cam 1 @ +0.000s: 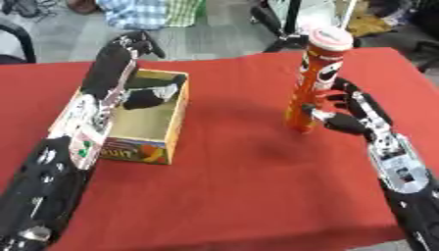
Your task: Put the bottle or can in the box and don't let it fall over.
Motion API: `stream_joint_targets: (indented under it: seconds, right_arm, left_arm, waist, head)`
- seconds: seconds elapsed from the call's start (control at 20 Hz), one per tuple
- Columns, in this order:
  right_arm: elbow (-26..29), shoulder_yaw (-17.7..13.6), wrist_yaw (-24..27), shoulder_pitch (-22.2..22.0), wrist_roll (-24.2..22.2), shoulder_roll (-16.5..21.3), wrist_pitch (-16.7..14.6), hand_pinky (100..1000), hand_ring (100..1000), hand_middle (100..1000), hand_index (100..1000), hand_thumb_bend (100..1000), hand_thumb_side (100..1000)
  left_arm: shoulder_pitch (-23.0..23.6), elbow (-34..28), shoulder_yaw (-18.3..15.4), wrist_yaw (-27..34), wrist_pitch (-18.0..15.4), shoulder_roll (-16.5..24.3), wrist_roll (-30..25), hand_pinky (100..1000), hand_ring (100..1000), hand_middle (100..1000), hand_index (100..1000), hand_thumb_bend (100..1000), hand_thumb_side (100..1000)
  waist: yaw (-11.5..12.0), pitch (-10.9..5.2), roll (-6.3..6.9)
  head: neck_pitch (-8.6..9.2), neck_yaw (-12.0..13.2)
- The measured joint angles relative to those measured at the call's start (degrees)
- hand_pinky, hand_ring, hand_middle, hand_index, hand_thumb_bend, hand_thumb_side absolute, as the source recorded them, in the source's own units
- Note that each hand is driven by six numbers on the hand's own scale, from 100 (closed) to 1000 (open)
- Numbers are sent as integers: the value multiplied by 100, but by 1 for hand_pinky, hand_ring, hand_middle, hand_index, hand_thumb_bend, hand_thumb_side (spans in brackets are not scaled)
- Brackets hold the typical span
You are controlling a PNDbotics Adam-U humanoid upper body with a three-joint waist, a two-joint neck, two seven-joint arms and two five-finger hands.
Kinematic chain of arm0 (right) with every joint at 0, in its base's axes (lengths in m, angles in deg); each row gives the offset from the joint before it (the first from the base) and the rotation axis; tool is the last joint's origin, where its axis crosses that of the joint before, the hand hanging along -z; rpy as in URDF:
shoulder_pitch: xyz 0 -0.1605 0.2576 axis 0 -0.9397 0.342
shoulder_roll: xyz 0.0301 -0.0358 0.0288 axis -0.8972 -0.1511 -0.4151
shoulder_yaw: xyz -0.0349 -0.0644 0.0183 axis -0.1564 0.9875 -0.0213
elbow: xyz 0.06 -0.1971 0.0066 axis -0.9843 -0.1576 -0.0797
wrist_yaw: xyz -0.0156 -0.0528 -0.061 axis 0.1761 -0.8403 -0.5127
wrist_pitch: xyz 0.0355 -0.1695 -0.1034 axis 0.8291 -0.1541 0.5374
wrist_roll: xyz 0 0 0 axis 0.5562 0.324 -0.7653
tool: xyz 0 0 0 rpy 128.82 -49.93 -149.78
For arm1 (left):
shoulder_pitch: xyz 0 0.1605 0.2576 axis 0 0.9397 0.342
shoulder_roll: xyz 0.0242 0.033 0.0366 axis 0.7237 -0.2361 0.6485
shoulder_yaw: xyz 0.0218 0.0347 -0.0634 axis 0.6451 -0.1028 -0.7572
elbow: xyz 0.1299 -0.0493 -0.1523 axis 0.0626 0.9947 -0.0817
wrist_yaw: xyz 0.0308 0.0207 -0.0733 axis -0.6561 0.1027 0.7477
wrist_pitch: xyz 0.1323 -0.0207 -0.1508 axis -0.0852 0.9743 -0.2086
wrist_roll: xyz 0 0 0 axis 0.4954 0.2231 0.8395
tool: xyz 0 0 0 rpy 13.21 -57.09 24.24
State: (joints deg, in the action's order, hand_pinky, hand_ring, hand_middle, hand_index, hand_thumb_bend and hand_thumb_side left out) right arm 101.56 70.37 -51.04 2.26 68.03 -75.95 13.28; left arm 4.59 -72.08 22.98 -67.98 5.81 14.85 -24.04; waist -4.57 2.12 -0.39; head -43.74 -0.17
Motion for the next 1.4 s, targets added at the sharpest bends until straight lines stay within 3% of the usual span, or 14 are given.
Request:
stream_joint_targets:
  seconds: [1.4]
  right_arm:
    - [-591, -64, 124, 333, 39, -163, -318, 884, 850, 882, 969, 545, 355]
  left_arm:
    - [-124, 296, -166, -180, 0, -2, 73, 766, 611, 592, 618, 425, 568]
  waist:
    - [86, 6, 57]
  head:
    - [3, -118]
